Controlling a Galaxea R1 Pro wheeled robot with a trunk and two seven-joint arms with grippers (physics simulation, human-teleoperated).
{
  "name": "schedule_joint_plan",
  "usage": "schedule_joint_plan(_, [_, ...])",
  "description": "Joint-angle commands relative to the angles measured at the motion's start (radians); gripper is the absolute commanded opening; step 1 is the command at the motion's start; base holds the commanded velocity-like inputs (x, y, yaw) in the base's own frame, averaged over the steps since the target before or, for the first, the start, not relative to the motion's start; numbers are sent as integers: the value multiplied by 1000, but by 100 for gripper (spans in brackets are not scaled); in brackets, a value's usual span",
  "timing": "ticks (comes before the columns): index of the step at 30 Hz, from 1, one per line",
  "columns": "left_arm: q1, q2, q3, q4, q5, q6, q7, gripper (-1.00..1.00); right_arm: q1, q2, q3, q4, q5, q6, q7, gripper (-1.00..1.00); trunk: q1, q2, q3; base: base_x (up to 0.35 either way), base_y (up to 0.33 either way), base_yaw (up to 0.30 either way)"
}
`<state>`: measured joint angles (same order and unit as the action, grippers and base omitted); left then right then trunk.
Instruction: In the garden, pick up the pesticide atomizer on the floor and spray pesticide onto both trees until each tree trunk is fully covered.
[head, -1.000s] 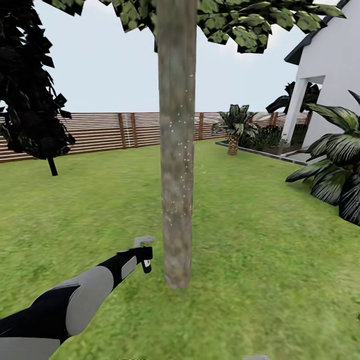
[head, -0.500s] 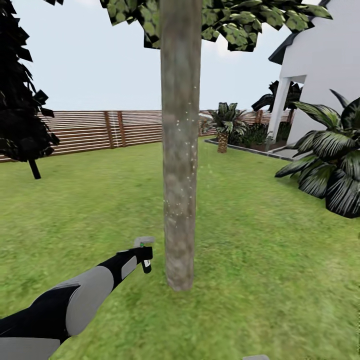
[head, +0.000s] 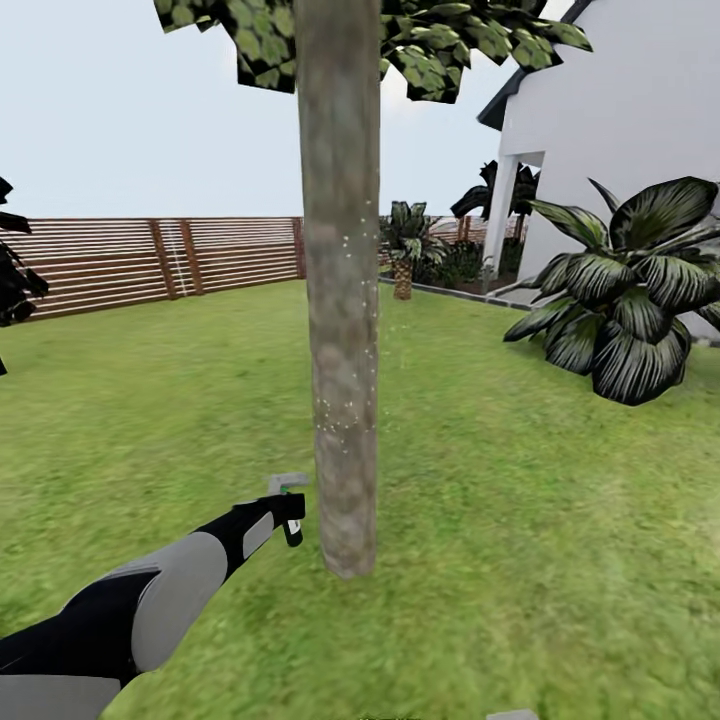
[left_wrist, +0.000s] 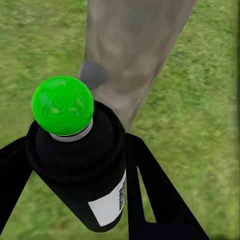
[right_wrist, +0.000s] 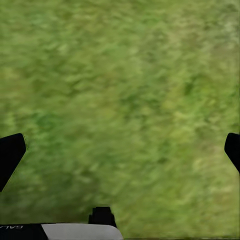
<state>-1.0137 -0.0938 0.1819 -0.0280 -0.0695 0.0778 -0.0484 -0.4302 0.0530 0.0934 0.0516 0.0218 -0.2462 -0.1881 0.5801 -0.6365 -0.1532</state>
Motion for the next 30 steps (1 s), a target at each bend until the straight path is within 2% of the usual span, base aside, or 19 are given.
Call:
schedule_joint_plan(1, [0,0,8,-3,-7,7,-4,-100,-2,1,8,5,2,-5,-7,100,0,-2,-2,-16,349,-300])
schedule_joint_plan(20, [0,0,8,-3,-7,7,-4,-100,-2,1,8,5,2,-5,-7,100,0,-2,-13,7,349,-266])
schedule_joint_plan(25, [0,1,8,-3,-8,5,-4,-100,-2,1,7,5,2,-6,-8,100,0,-2,-13,-14,115,-61])
schedule_joint_plan(28, [12,20,7,-5,-7,7,-3,-100,-2,-2,6,5,1,-7,-8,100,0,-2,-13,-2,17,-9])
schedule_joint_plan(29, [17,45,4,-16,-3,45,-3,-100,2,-3,6,5,1,-9,-8,100,0,-2,-13,0,3,-2])
schedule_joint_plan(30, [17,51,3,-58,-2,120,-2,-100,6,-3,6,5,1,-10,-8,100,0,-2,-13,0,2,-1])
